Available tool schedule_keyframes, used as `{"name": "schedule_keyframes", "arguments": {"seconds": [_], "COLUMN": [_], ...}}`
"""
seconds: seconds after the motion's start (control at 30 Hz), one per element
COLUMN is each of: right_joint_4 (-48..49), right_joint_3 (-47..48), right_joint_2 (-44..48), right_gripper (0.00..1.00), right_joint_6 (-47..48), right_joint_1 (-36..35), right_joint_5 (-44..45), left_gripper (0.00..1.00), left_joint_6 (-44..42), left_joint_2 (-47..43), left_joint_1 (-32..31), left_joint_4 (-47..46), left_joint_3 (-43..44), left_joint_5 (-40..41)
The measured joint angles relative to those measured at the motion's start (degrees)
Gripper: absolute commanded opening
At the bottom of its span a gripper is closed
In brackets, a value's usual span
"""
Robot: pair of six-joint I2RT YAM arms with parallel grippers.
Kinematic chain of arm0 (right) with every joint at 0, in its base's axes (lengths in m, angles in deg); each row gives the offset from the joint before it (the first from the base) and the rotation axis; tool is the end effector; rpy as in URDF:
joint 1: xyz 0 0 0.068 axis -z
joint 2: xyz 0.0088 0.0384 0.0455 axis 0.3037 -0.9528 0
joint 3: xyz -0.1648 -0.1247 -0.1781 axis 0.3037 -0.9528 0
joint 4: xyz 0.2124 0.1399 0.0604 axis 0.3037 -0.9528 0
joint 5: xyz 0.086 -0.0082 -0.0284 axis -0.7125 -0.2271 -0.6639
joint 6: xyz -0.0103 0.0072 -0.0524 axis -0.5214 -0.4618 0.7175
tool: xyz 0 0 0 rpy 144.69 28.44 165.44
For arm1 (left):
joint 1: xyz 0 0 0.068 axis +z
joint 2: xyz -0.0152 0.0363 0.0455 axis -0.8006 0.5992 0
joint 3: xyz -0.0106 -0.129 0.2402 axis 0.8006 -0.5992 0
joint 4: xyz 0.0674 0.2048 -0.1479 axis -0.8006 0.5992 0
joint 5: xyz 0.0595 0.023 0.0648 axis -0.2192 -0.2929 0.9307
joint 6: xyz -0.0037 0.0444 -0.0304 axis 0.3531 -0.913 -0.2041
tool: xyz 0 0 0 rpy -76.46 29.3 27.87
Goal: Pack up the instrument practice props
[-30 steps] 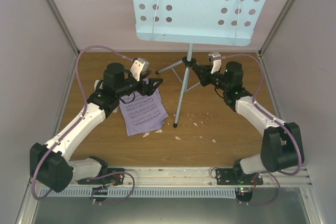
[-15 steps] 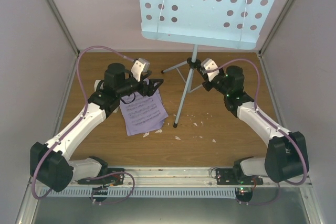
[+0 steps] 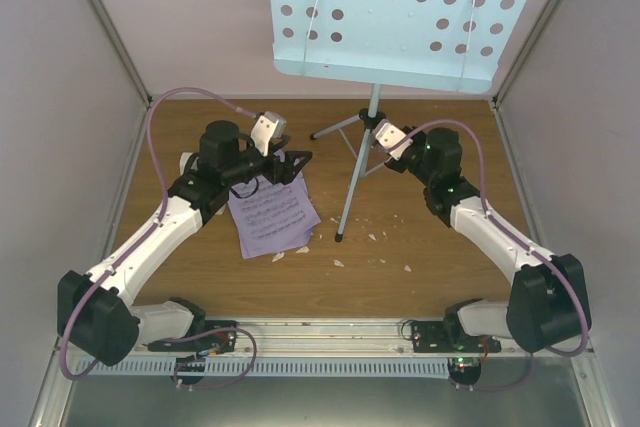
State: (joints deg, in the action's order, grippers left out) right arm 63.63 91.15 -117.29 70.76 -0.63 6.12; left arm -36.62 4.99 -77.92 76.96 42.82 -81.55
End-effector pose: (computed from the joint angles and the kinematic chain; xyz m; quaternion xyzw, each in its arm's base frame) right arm 0.2872 0.1017 0.2941 -0.4321 0.6375 -0.0600 0.6351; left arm 0.2524 -0.1331 0.3386 0.2610 0.7542 -0.3211 0.5098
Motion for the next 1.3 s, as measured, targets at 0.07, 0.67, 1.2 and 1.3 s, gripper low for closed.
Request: {"name": "schedule_keyframes", "arguments": {"seconds": [0.07, 0.67, 1.2, 1.3], "right_joint_4": [1.3, 12.8, 13.1, 12.9], "right_joint_3": [-0.7, -15.1, -13.2, -11.1], "right_joint_2": [0.3, 14.2, 14.3, 11.0], "right_gripper": [0.40, 0.92, 0.88, 0.88], "right_joint_6": [1.0, -30.6, -103.5, -113.0], "right_joint_1": [-0.3, 1.9, 4.3, 4.4], "right_joint_5": [1.2, -1.2, -14.7, -16.8], "left_gripper": [0.81, 0.82, 0.82, 0.82], "left_joint_6": [0.0, -0.9, -0.9, -0.9], "left_joint_2": [0.0, 0.0, 0.0, 0.0], "left_joint_1": [0.0, 0.0, 0.0, -0.1], "left_joint_4": [0.0, 0.0, 0.1, 0.1], "left_joint_3": [0.0, 0.0, 0.0, 0.0], "left_joint_5": [0.0, 0.8, 1.1, 1.2]}}
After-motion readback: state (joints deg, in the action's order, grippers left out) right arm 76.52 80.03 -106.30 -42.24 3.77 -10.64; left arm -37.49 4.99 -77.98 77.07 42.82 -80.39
